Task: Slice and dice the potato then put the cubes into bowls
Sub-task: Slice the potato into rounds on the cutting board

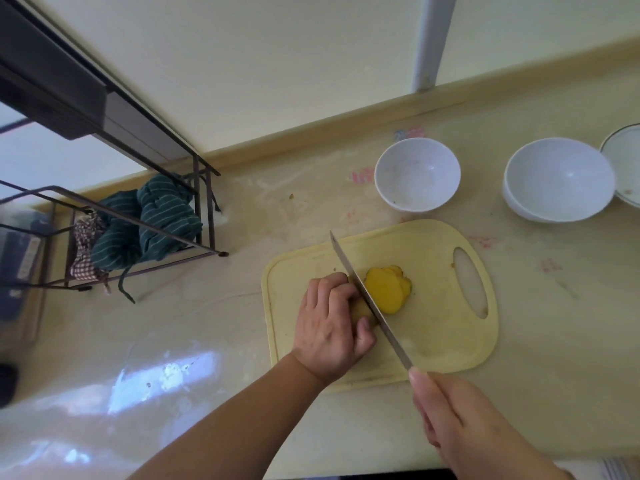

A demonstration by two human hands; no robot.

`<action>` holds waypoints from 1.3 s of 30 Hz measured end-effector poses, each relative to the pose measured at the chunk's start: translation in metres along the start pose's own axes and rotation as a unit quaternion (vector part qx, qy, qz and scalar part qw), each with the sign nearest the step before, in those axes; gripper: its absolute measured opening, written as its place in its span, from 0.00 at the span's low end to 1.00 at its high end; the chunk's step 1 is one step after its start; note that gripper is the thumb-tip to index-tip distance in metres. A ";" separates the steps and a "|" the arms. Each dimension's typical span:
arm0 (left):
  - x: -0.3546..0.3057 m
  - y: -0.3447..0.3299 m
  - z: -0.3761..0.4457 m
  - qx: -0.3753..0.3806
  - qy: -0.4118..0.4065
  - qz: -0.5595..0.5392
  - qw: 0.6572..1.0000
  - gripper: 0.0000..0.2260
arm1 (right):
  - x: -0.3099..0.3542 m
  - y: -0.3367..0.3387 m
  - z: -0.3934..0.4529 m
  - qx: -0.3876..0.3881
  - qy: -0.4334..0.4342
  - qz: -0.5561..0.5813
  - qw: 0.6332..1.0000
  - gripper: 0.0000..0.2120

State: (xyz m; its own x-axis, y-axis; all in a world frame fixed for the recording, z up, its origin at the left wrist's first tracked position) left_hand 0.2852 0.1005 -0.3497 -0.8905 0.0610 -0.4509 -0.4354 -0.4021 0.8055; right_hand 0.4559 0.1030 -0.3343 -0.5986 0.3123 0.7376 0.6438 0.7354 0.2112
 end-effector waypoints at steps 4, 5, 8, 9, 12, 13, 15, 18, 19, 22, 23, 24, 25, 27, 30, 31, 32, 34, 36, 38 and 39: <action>0.000 0.001 0.000 0.003 -0.003 0.002 1.000 0.12 | -0.006 -0.003 -0.004 -0.005 0.020 -0.016 1.000 0.33; -0.001 0.001 0.001 0.003 -0.005 0.002 1.000 0.12 | -0.011 -0.006 -0.009 -0.024 0.022 -0.001 0.999 0.33; 0.001 0.000 0.000 0.003 -0.001 -0.001 1.000 0.12 | -0.039 -0.007 -0.025 -0.104 -0.014 0.171 0.980 0.36; 0.002 0.000 0.000 0.003 0.004 -0.003 1.000 0.12 | -0.041 -0.010 -0.027 -0.102 -0.013 0.179 0.978 0.36; 0.003 0.000 0.000 0.002 0.009 -0.005 1.000 0.12 | -0.024 -0.006 -0.016 -0.048 0.001 0.058 0.997 0.30; 0.003 0.000 0.000 0.002 0.009 -0.004 1.000 0.12 | -0.022 -0.004 -0.009 -0.034 0.005 0.012 0.999 0.28; 0.003 0.000 0.000 0.001 0.008 -0.003 1.000 0.13 | -0.019 -0.004 0.003 -0.012 0.003 -0.013 1.000 0.25; 0.003 0.000 -0.001 -0.007 0.007 -0.005 1.000 0.12 | -0.015 -0.012 0.015 -0.001 0.019 -0.015 1.000 0.27; 0.003 0.001 -0.001 -0.009 0.006 -0.005 1.000 0.13 | -0.015 -0.013 0.016 0.003 0.021 -0.011 1.000 0.27; 0.001 0.002 -0.001 -0.013 -0.002 0.001 1.000 0.11 | -0.015 -0.009 0.017 0.011 0.011 0.021 1.000 0.27; -0.001 0.003 -0.001 -0.013 -0.007 0.005 1.000 0.11 | -0.017 -0.008 0.017 0.024 -0.011 0.051 0.998 0.26; -0.001 0.004 -0.001 -0.014 -0.012 0.006 1.000 0.11 | -0.022 -0.009 0.016 0.048 -0.042 0.090 0.994 0.26; -0.003 0.004 -0.001 -0.013 -0.016 0.007 1.000 0.11 | -0.025 -0.009 0.016 0.074 -0.073 0.130 0.986 0.25; -0.003 0.006 -0.002 -0.013 -0.019 0.011 1.000 0.11 | -0.029 -0.006 0.015 0.107 -0.112 0.181 0.971 0.25; -0.004 0.006 -0.005 -0.010 -0.016 0.017 1.000 0.11 | -0.033 0.000 0.016 0.123 -0.144 0.225 0.956 0.25; -0.004 0.006 -0.006 -0.011 -0.018 0.018 1.000 0.11 | -0.032 0.001 0.015 0.128 -0.151 0.230 0.953 0.25; -0.005 0.006 -0.007 -0.013 -0.020 0.017 1.000 0.11 | -0.030 0.001 0.014 0.131 -0.153 0.231 0.952 0.26; -0.005 0.007 -0.009 -0.014 -0.021 0.014 1.000 0.11 | -0.025 0.002 0.010 0.133 -0.148 0.221 0.955 0.26; -0.005 0.008 -0.011 -0.014 -0.015 0.017 1.000 0.12 | -0.018 0.002 0.006 0.126 -0.135 0.197 0.963 0.26; -0.004 0.008 -0.011 -0.011 -0.007 0.016 1.000 0.12 | -0.011 0.005 0.001 0.111 -0.113 0.164 0.974 0.26; -0.004 0.007 -0.011 -0.008 -0.003 0.014 1.000 0.12 | -0.006 0.006 -0.002 0.103 -0.099 0.146 0.979 0.26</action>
State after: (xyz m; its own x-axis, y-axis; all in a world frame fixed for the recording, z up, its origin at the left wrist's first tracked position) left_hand 0.2870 0.0872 -0.3462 -0.9034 0.0556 -0.4252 -0.4077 -0.4190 0.8113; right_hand 0.4640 0.1044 -0.3362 -0.4970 0.6235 0.6035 0.7040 0.6963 -0.1397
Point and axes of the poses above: each hand's wrist, its own z-axis towards the middle knuckle, its own y-axis out of the back of the hand, x = y × z, the point moved 8 cm from there along z, towards the middle knuckle, and after that the axes turned 2 degrees about z, right-handed, at the moved point
